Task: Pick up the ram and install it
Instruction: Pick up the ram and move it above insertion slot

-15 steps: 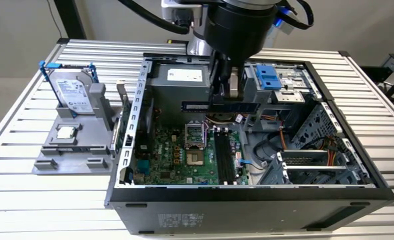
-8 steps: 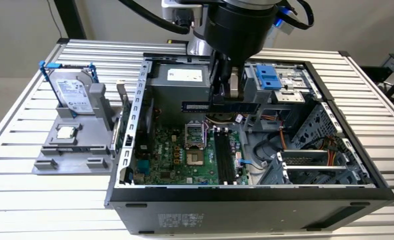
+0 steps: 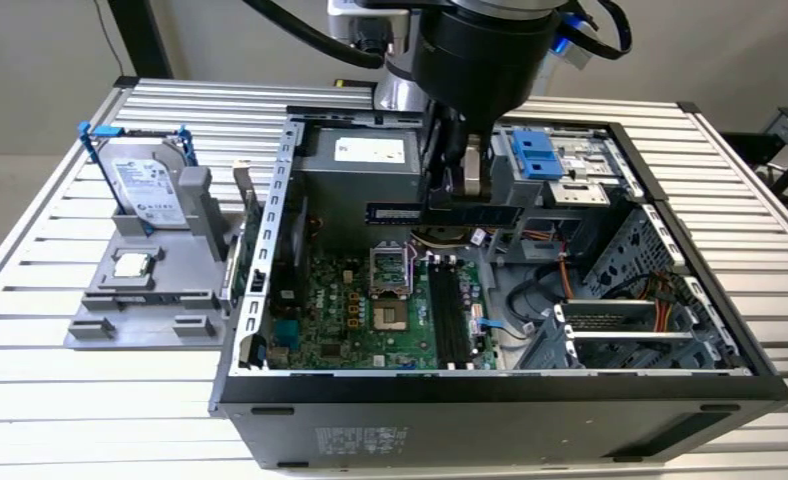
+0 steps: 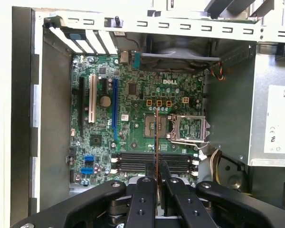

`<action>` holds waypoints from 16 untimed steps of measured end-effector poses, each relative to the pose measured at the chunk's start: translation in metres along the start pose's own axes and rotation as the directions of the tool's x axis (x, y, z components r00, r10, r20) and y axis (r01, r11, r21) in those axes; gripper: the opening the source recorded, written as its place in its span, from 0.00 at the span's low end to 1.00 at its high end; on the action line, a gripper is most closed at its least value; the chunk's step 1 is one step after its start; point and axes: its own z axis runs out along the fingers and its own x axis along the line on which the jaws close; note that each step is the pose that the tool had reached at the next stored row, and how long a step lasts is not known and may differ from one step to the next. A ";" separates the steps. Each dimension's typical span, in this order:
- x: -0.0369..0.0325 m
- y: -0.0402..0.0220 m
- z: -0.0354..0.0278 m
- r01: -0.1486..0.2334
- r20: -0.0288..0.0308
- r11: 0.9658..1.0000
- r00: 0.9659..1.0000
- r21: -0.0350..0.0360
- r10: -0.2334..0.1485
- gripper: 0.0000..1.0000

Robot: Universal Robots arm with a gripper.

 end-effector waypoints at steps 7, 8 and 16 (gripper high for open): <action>0.0002 -0.0083 -0.0003 0.000 0.000 1.000 1.000 0.000 0.000 0.00; 0.0002 -0.0096 -0.0004 0.000 0.000 1.000 1.000 0.000 0.000 0.00; 0.0002 -0.0138 -0.0005 0.000 -0.001 1.000 1.000 0.006 0.000 0.00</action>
